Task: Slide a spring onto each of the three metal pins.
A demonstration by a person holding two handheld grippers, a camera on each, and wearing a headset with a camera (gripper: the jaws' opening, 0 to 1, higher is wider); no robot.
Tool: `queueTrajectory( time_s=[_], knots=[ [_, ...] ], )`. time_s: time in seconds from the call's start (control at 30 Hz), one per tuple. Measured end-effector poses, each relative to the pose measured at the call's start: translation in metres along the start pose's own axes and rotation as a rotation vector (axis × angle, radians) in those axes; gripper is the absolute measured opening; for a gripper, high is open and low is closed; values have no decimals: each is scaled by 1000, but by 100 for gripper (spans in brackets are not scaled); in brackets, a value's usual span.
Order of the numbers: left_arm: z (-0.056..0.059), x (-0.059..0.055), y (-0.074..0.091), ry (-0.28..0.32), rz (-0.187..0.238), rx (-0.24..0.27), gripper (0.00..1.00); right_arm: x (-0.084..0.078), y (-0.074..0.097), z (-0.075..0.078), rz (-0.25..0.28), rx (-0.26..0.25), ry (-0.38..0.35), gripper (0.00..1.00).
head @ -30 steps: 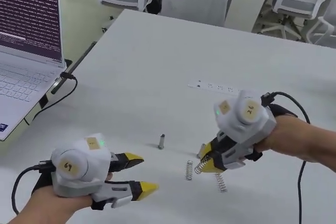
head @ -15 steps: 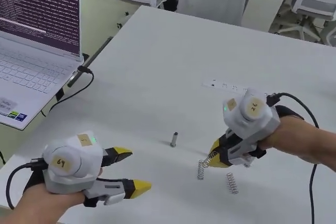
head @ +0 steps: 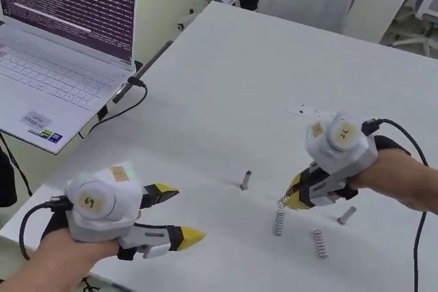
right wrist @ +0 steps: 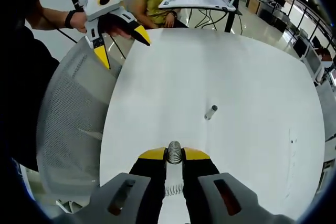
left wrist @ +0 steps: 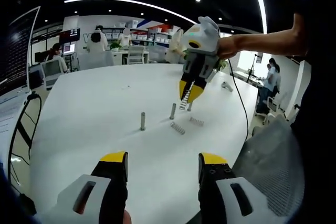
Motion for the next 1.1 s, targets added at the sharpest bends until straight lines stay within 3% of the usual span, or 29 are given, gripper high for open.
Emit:
queueTrajectory(
  time_s=[0.63,1.1],
  knots=[
    [0,-2,-1,31,8,12,49,35,-17,40,29,-23,12,8],
    [-3,-2,2,46,19,25,49,45,-35,55,-7,-38,45,8]
  ],
)
Point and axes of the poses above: the centre of the closed fingertips' face, and the gripper's own axes: y roughly backward along the fingers, z roughly to its right, x roughly out of its top, the point moved 8 cm from there along y, roughly backward along the fingers, and after that the axes turned 4 degrees about -y, right-handed, at the moved point
